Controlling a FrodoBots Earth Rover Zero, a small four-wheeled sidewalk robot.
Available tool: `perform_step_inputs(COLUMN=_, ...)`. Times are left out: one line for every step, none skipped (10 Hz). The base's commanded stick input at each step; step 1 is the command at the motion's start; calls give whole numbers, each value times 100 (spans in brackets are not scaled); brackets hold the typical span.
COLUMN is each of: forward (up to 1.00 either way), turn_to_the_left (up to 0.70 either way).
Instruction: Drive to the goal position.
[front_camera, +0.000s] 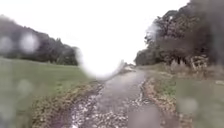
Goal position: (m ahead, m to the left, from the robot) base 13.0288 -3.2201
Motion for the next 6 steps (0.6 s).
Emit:
perform_step_inputs(forward=85, turn_to_the_left=0)
perform_step_inputs(forward=85, turn_to_the_left=-4)
perform_step_inputs(forward=85, turn_to_the_left=-20)
perform_step_inputs(forward=85, turn_to_the_left=-34)
perform_step_inputs(forward=85, turn_to_the_left=-34)
perform_step_inputs(forward=85, turn_to_the_left=-34)
